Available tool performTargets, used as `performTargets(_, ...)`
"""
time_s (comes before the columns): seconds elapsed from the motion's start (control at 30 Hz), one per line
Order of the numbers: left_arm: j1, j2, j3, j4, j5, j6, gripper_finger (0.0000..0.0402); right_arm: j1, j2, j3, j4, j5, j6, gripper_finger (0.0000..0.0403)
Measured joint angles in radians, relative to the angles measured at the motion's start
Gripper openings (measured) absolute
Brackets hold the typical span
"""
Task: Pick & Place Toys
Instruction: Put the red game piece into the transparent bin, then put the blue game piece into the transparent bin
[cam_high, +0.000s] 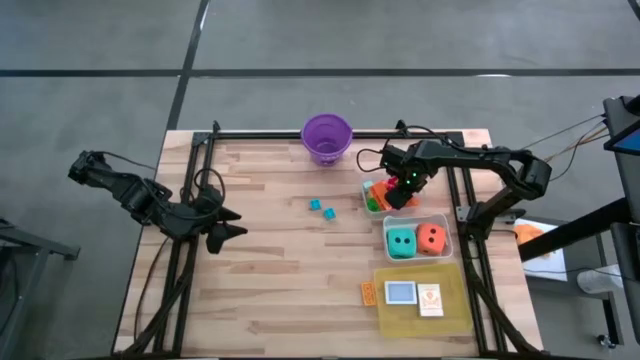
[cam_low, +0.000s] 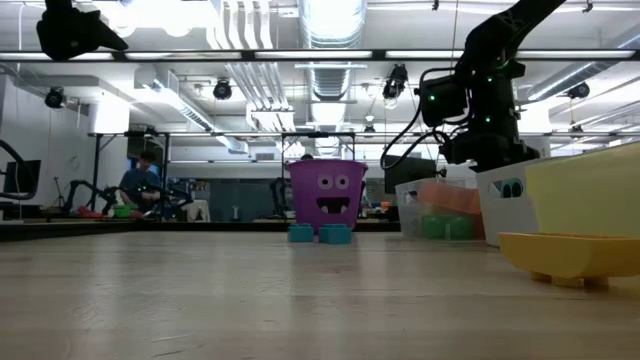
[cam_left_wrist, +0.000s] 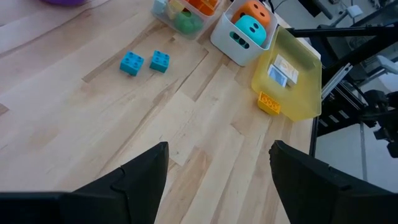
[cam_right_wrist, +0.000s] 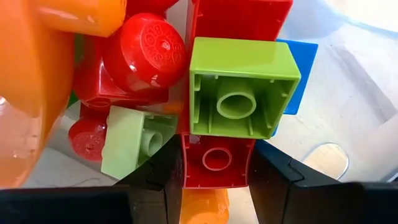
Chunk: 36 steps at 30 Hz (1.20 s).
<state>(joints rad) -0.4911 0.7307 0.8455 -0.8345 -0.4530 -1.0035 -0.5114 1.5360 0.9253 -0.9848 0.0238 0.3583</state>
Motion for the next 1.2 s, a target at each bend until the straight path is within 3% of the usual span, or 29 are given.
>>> performTargets(0.1,0.000,0.000,0.000,0.000,0.000,0.000,0.0271,0.000,0.000,0.000,-0.001,-0.010,0.047,0.0147)
performTargets(0.3,0.000,0.000,0.000,0.000,0.000,-0.003,0.0271,0.001,-0.002,0.000,-0.007,-0.051,0.085,0.0280)
performTargets(0.43,0.000,0.000,0.000,0.000,0.000,-0.003,0.0271,0.001,-0.015,0.000,-0.007,-0.050,0.098,0.0329)
performTargets(1.03,0.000,0.000,0.000,0.000,0.000,-0.019,0.0270,0.004,-0.140,0.000,-0.069,-0.004,0.107,0.0342)
performTargets(1.2,0.000,0.000,0.000,0.000,0.000,-0.027,0.0270,0.028,-0.211,0.012,-0.076,-0.025,0.225,0.0342)
